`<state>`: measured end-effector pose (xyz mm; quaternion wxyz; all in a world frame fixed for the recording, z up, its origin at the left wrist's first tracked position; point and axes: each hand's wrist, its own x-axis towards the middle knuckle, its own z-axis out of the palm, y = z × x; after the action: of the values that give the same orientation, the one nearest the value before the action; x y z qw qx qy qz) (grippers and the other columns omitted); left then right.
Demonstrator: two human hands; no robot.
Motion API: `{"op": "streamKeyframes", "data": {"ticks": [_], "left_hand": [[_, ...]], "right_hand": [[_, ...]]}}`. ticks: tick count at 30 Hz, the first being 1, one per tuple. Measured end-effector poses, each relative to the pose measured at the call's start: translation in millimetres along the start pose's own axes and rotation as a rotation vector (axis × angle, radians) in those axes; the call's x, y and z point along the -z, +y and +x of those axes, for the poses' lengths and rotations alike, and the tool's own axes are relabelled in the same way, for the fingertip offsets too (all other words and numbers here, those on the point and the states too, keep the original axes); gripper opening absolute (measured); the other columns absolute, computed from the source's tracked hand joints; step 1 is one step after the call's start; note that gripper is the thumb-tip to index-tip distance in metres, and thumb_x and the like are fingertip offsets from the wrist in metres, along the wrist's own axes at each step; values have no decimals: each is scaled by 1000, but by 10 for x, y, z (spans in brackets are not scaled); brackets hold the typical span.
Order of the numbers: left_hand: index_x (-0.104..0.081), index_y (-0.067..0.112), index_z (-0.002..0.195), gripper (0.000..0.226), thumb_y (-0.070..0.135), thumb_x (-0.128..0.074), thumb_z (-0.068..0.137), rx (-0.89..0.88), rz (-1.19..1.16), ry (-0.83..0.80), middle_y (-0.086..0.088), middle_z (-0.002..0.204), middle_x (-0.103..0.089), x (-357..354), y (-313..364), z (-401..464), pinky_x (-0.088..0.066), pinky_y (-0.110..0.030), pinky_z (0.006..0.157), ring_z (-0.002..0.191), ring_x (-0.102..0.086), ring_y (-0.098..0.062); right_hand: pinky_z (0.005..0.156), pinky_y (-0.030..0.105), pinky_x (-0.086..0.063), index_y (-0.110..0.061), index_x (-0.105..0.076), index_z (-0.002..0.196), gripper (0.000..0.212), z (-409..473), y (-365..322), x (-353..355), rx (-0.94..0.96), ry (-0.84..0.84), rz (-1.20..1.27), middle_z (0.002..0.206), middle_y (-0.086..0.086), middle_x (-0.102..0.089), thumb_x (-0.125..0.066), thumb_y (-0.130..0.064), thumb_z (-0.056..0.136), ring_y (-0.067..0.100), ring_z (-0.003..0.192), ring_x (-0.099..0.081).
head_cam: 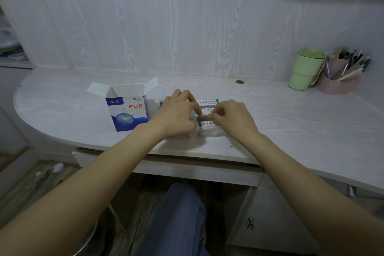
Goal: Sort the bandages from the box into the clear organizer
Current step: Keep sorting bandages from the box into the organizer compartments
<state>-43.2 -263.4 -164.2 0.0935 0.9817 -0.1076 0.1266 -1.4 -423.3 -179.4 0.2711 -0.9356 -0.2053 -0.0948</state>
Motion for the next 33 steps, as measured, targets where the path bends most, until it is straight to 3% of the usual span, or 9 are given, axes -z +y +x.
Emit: {"op": "streamKeyframes", "data": {"ticks": [4, 8, 11, 14, 18, 22, 26, 29, 33], "left_hand": [[-61, 19, 113, 36, 9, -55, 79, 7, 20, 299, 1, 123, -50, 218, -161, -183, -29, -29, 91, 115, -37, -18], [-42, 14, 137, 67, 12, -63, 74, 137, 129, 403, -6, 139, -44, 451, -497, -386, -29, -37, 101, 128, -33, -25], [-11, 12, 151, 94, 21, -67, 75, 299, 194, 232, -9, 152, -26, 604, -866, -489, -17, -42, 113, 142, -15, -25], [4, 13, 151, 105, 31, -69, 77, 400, 186, -40, -11, 156, -19, 618, -1204, -493, -12, -43, 117, 145, -11, -25], [-8, 12, 151, 103, 32, -75, 76, 382, 67, -42, -10, 149, -30, 533, -1351, -510, -29, -39, 110, 135, -29, -28], [-28, 10, 146, 106, 44, -84, 62, 233, 158, 202, -9, 135, -41, 486, -1297, -662, -35, -38, 101, 122, -36, -27], [-43, 4, 133, 105, 41, -92, 47, 67, 384, 440, -15, 116, -57, 401, -1233, -820, -45, -43, 78, 102, -48, -32], [-40, 6, 132, 108, 37, -92, 43, -17, 438, 549, -14, 112, -60, 360, -1192, -864, -45, -40, 75, 100, -44, -26], [-37, 6, 133, 109, 36, -93, 44, -36, 427, 609, -15, 113, -60, 361, -1122, -885, -46, -39, 75, 101, -43, -24]], "right_hand": [[79, 28, -48, -15, -71, 95, 18, 67, -269, 62, 95, 166, 127, 93, -1, -70, -56, -22, 93, 14, 87, -62], [93, 28, -40, -16, -61, 119, 27, 177, -756, 12, 295, 161, 130, 120, 2, -60, -48, -17, 96, 17, 113, -51], [106, 32, -31, -16, -45, 138, 43, 311, -1037, -55, 465, -51, -90, 143, 2, -44, -46, -13, 95, 20, 129, -39], [108, 33, -32, -18, -39, 143, 51, 416, -1202, -118, 433, -235, -165, 144, 1, -45, -46, -12, 92, 21, 131, -40], [101, 35, -40, -18, -41, 141, 47, 393, -1283, -220, 379, -250, -141, 136, 5, -54, -43, -14, 94, 24, 123, -49], [92, 39, -46, -16, -55, 128, 36, 345, -1240, -281, 378, -139, -78, 126, 6, -55, -41, -14, 96, 23, 111, -54], [87, 38, -46, -9, -64, 113, 27, 234, -1270, -251, 497, 73, 21, 116, 5, -58, -44, -9, 95, 21, 103, -55], [88, 36, -45, -7, -65, 111, 29, 126, -1341, -211, 622, 12, 11, 110, 7, -62, -43, -4, 93, 23, 99, -57], [90, 36, -45, -7, -53, 122, 32, 50, -1452, -265, 619, -166, -157, 119, 11, -55, -37, 0, 95, 26, 107, -54]]}}
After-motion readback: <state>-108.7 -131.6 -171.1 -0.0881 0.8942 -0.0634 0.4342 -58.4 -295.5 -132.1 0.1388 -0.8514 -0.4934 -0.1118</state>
